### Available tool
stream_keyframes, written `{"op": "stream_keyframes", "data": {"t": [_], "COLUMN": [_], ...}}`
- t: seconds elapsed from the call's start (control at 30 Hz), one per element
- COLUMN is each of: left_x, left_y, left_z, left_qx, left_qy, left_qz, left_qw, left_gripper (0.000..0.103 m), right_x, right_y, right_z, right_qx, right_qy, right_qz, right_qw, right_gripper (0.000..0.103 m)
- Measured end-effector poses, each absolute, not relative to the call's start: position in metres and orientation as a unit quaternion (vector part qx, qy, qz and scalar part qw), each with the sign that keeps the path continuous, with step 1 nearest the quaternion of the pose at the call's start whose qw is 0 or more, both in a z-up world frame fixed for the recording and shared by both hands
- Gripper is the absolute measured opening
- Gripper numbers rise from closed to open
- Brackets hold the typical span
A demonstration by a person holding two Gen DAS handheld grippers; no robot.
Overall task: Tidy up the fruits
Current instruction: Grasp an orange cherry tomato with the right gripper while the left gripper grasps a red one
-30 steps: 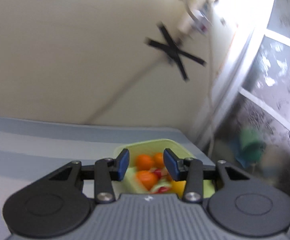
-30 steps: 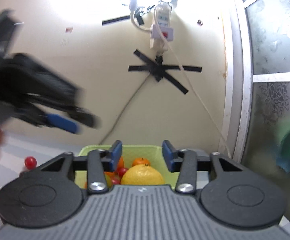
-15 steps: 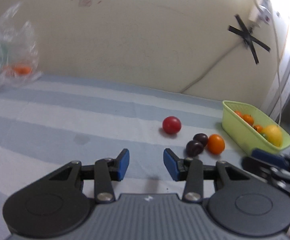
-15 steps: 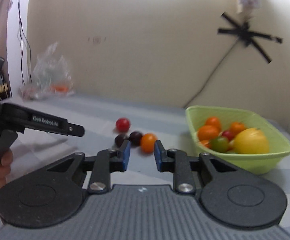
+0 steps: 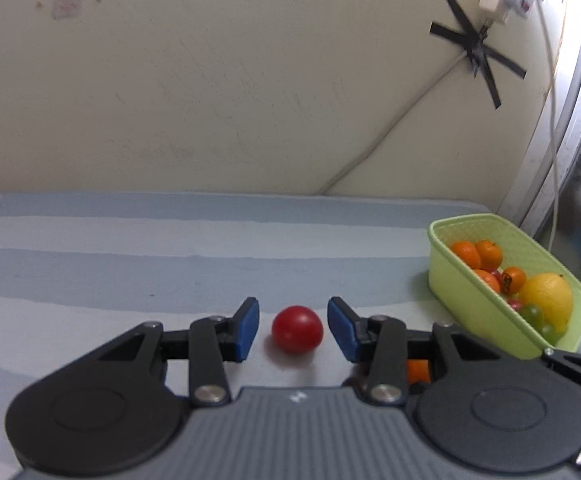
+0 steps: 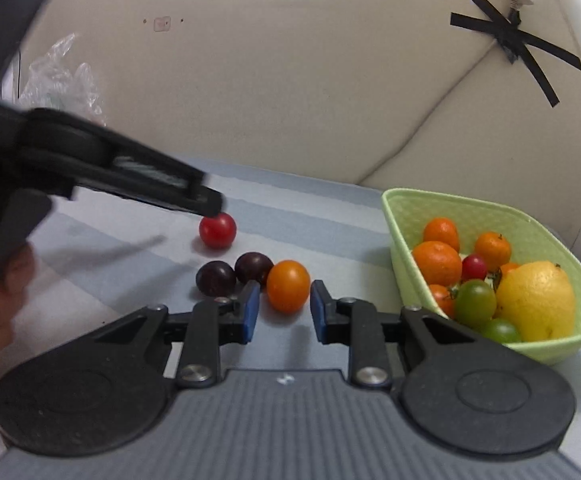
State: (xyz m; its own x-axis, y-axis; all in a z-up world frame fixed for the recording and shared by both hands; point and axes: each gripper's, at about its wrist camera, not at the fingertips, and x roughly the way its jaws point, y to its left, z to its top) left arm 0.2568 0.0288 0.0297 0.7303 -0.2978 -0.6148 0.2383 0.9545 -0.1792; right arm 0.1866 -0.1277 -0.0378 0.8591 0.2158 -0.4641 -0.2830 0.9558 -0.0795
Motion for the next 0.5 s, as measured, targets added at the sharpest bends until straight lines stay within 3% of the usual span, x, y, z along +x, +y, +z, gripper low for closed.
{"op": "stream_keyframes", "data": {"t": [0.3, 0.5], "left_x": [0.259, 0.212], "left_y": [0.019, 0.033], "left_z": [0.013, 0.032], "left_qx": [-0.033, -0.041], "left_qy": [0.352, 0.322], "left_qz": [-0.126, -0.130], "left_qw": [0.927, 0.937], "left_gripper": [0.031, 0.031], "right_x": [0.217, 0.196], "right_y": [-0.132, -0.145], "right_z": [-0.040, -0.037], "right_qx": [-0.044, -0.025], "right_qy": [0.280, 0.259], "right_qz": [0.135, 0.136], "right_qw": [0.949, 0.956], "right_gripper": [0.030, 0.028]}}
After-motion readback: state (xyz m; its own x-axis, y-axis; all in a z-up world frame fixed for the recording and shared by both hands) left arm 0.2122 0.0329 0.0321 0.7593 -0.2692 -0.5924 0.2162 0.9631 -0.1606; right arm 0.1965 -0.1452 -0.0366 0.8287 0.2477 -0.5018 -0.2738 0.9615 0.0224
